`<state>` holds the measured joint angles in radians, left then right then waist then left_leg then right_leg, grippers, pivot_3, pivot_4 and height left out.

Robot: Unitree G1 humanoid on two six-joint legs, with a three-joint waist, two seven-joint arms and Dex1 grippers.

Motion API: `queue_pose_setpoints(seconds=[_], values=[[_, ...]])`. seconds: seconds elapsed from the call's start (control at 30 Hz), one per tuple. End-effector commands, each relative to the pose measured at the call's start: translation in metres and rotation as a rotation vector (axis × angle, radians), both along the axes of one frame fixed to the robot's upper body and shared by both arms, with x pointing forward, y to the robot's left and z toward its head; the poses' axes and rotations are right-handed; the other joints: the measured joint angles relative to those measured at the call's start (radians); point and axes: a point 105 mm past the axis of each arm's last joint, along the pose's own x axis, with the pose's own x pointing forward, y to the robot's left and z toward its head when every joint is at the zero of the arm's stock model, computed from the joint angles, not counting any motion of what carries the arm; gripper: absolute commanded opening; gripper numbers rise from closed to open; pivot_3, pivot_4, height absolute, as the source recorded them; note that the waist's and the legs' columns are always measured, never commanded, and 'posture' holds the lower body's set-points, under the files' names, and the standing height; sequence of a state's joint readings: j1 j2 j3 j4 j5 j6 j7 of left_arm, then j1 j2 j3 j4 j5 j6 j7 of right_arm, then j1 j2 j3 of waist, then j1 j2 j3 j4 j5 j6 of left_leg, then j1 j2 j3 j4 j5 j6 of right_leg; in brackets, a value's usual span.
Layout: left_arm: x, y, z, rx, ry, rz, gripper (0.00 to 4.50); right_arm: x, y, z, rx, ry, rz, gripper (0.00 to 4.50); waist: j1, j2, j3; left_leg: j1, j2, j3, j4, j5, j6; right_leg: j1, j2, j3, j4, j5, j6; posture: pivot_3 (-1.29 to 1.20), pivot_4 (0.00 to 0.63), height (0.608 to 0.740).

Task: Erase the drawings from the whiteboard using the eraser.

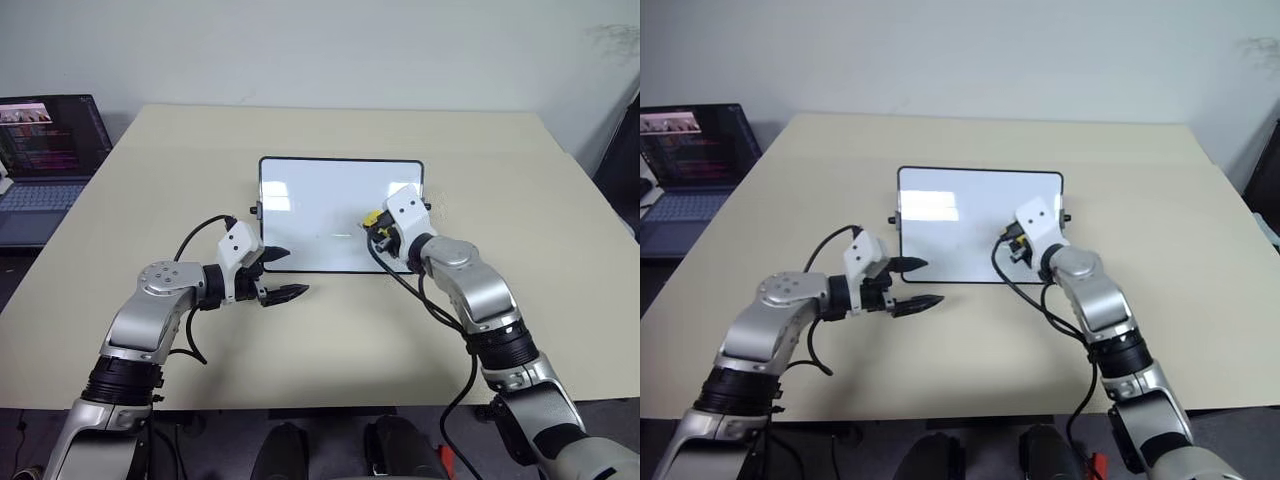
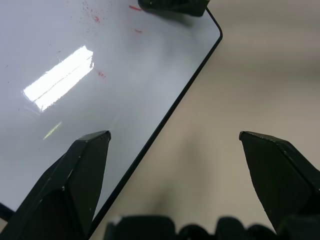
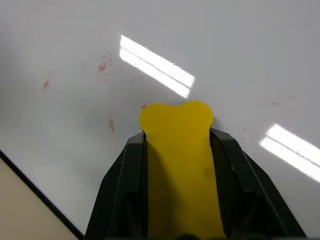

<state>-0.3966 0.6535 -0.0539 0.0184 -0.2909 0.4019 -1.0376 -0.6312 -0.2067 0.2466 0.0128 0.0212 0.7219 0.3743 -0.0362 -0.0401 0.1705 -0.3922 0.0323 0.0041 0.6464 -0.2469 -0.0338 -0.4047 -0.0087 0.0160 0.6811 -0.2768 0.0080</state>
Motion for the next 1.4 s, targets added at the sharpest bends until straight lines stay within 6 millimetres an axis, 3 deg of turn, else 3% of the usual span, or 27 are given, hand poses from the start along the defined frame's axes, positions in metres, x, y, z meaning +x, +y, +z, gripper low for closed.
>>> queue_pose_setpoints(seconds=[0.03, 0.17, 0.37, 0.53, 0.67, 0.8, 0.9, 1.0, 1.17, 1.3, 1.4], values=[[0.002, -0.003, 0.013, -0.003, -0.054, -0.018, 4.5, -0.014, 0.028, -0.029, -0.027, 0.109, 0.072, 1.32, -0.007, 0.0, 0.0, 0.0, 0.0, 0.0, 0.0, 0.0, 0.0, 0.0, 0.0, 0.0, 0.0, 0.0, 0.0, 0.0, 0.15, 0.74], [0.002, -0.003, 0.013, -0.005, -0.055, -0.017, 4.5, -0.014, 0.041, -0.027, -0.017, 0.099, 0.075, 1.32, -0.01, 0.0, 0.0, 0.0, 0.002, -0.001, 0.0, 0.0, 0.0, 0.0, 0.002, 0.0, 0.0, 0.0, 0.0, 0.0, 0.15, 0.74], [0.001, -0.002, 0.013, -0.002, -0.054, -0.016, 4.5, 0.013, -0.011, -0.014, -0.049, 0.009, -0.126, 1.32, 0.005, 0.0, 0.0, -0.001, 0.0, -0.001, 0.0, 0.0, 0.0, 0.0, 0.0, -0.001, 0.0, 0.0, 0.0, 0.0, 0.15, 0.74], [0.001, -0.003, 0.015, -0.013, -0.054, -0.019, 4.5, 0.015, -0.04, -0.014, -0.066, 0.015, -0.182, 1.32, 0.011, -0.001, 0.0, -0.001, -0.002, -0.001, 0.001, 0.001, 0.001, 0.001, -0.001, -0.001, 0.0, 0.0, 0.001, 0.0, 0.15, 0.74], [0.002, -0.004, 0.015, -0.013, -0.055, -0.021, 4.5, 0.013, -0.036, -0.015, -0.057, 0.02, -0.166, 1.32, 0.006, -0.001, 0.0, 0.0, -0.001, -0.001, 0.0, 0.001, 0.002, 0.001, -0.001, -0.001, 0.0, 0.0, 0.001, 0.0, 0.15, 0.74], [0.002, -0.007, 0.014, -0.015, -0.053, -0.027, 4.5, -0.008, 0.017, -0.028, -0.046, 0.087, 0.04, 1.32, 0.002, -0.001, 0.0, 0.0, 0.0, -0.001, 0.0, 0.001, 0.002, 0.0, 0.0, -0.001, 0.0, 0.0, 0.001, 0.0, 0.15, 0.74], [0.002, -0.007, 0.014, -0.016, -0.053, -0.029, 4.5, -0.02, 0.036, -0.034, -0.054, 0.113, 0.12, 1.32, -0.008, -0.001, 0.0, 0.001, 0.001, 0.0, -0.001, 0.001, 0.002, 0.0, 0.001, 0.0, 0.0, 0.0, 0.001, 0.0, 0.15, 0.74], [0.002, -0.007, 0.013, -0.017, -0.053, -0.03, 4.5, -0.008, 0.026, -0.027, -0.077, 0.044, 0.035, 1.32, -0.006, 0.0, 0.0, -0.001, 0.001, -0.001, -0.001, 0.001, 0.002, -0.001, 0.001, -0.001, 0.0, 0.0, 0.001, 0.0, 0.15, 0.74], [0.001, -0.008, 0.013, -0.021, -0.051, -0.028, 4.5, 0.018, -0.016, -0.008, -0.079, -0.045, -0.155, 1.32, 0.006, 0.0, 0.0, -0.001, 0.0, -0.001, 0.0, 0.001, 0.002, -0.001, 0.0, -0.001, 0.0, 0.0, 0.002, 0.0, 0.15, 0.74], [0.001, -0.008, 0.013, -0.023, -0.05, -0.03, 4.5, 0.018, -0.03, -0.01, -0.094, -0.023, -0.172, 1.32, 0.011, -0.001, 0.0, -0.001, -0.001, -0.001, 0.0, 0.002, 0.003, 0.0, -0.001, -0.001, -0.001, 0.0, 0.002, 0.0, 0.15, 0.74], [0.001, -0.009, 0.013, -0.024, -0.049, -0.033, 4.5, 0.013, -0.029, -0.016, -0.1, 0.009, -0.142, 1.32, 0.006, -0.001, 0.0, -0.001, -0.001, -0.001, 0.0, 0.002, 0.003, 0.0, -0.001, -0.001, -0.001, 0.0, 0.002, 0.0, 0.15, 0.74]])
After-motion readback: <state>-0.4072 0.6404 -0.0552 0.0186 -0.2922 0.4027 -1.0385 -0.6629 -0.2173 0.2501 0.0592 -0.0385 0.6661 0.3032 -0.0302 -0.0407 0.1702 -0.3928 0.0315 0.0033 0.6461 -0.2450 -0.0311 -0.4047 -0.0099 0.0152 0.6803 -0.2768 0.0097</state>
